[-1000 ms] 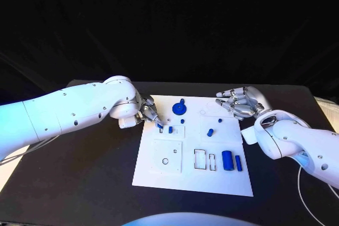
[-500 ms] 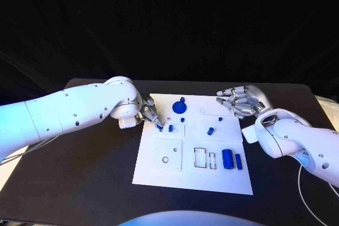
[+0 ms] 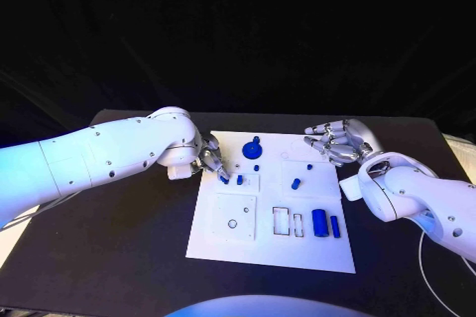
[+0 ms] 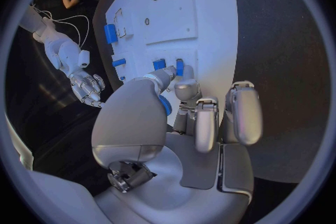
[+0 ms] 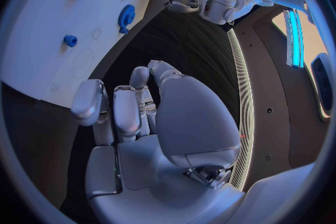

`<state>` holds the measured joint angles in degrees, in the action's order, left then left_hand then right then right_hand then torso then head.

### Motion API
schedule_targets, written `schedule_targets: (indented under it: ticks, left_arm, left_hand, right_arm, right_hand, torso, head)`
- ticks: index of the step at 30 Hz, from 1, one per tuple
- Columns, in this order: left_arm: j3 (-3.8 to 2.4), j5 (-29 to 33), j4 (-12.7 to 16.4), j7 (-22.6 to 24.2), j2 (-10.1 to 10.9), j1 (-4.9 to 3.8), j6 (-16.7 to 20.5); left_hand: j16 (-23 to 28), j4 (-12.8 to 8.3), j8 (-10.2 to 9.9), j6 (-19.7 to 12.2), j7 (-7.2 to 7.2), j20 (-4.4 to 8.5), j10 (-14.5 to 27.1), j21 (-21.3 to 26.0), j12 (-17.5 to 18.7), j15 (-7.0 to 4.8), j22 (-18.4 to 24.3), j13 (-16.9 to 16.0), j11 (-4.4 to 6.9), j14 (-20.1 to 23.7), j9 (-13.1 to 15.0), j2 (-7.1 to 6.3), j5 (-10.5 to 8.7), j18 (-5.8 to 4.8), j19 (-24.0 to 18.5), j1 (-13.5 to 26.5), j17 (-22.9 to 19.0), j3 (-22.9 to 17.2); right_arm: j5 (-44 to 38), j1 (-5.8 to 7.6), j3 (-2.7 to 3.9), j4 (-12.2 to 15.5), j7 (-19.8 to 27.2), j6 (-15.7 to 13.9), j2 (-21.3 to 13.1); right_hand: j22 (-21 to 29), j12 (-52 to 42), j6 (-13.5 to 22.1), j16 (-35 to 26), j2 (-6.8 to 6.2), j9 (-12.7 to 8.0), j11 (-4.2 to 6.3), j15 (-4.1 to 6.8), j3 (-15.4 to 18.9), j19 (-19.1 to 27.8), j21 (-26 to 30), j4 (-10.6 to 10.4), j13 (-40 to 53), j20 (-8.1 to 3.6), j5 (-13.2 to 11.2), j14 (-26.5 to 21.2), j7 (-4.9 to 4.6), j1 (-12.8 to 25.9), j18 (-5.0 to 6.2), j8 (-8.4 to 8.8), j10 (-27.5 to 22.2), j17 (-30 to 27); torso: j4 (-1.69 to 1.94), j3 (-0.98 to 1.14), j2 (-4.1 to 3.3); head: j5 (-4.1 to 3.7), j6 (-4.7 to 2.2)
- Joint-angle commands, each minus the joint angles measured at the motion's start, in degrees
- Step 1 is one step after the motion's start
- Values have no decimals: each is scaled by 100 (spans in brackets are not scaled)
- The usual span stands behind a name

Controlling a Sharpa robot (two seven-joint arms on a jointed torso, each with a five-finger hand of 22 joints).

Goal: Assemble the parts on the task board

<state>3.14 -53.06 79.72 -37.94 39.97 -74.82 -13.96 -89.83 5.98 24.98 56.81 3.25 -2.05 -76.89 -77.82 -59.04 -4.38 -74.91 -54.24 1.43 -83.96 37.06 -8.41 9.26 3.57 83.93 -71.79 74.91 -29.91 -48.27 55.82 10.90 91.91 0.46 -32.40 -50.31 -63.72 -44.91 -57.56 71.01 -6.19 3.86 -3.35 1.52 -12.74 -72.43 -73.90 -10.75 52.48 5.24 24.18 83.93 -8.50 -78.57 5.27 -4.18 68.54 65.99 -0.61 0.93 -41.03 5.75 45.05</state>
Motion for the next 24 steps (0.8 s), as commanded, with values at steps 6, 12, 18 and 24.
schedule_targets:
  ticks: [6, 12, 18, 24]
  left_arm:
    - [1, -226, 13, -29, -20, 4, -158]
    - [1, -282, 19, -37, -22, 4, -250]
    - [1, -313, 25, -47, -42, 5, -336]
    - [2, -320, 15, -50, -65, 18, -343]
  left_hand:
    - [-17, -710, 16, 45, -22, 46, -33, 2, 12, -20, -973, 5, -5, -604, 123, 26, 18, -98, 268, -8, 1509, -740]
    - [-17, -711, 17, 45, -22, 47, -36, -9, 5, -20, -978, -4, -4, -604, 126, 24, 26, -100, 271, -4, 1509, -744]
    - [-17, -721, 30, 64, -39, 53, -64, -32, -17, -29, -994, -29, 9, -604, 179, -14, 233, -106, 282, 87, 1509, -770]
    - [-17, -713, 58, 111, -76, 64, -95, -66, -37, -46, -1015, -49, 33, -604, 241, -48, 433, -113, 296, 213, 1509, -755]
  right_arm:
    - [-33, -4, 0, 16, 24, 52, 0]
    - [-31, -4, 0, 22, 23, 54, -4]
    - [-31, -4, 0, 30, 22, 56, -8]
    - [-31, -4, 0, 36, 24, 52, -11]
  right_hand:
    - [4, 17, 48, -34, -26, 5, 13, -49, -24, 43, 36, 5, -5, 3, 38, 78, 0, 37, 66, 2, -43, -5]
    - [4, 17, 48, -34, -26, 5, 13, -49, -24, 43, 36, 5, -5, 3, 38, 78, 0, 37, 66, 2, -43, -5]
    - [4, 17, 48, -34, -26, 5, 13, -49, -24, 43, 36, 5, -5, 3, 38, 78, 0, 37, 66, 2, -43, -5]
    - [4, 17, 48, -34, -26, 5, 13, -49, -24, 43, 36, 5, -5, 3, 38, 78, 0, 37, 66, 2, -43, -5]
  torso:
    - [6, 1, 4]
    - [-3, 0, 2]
    - [4, 0, -1]
    - [1, 2, -1]
  head:
    - [4, 10]
    - [12, 22]
    - [11, 37]
    - [5, 56]
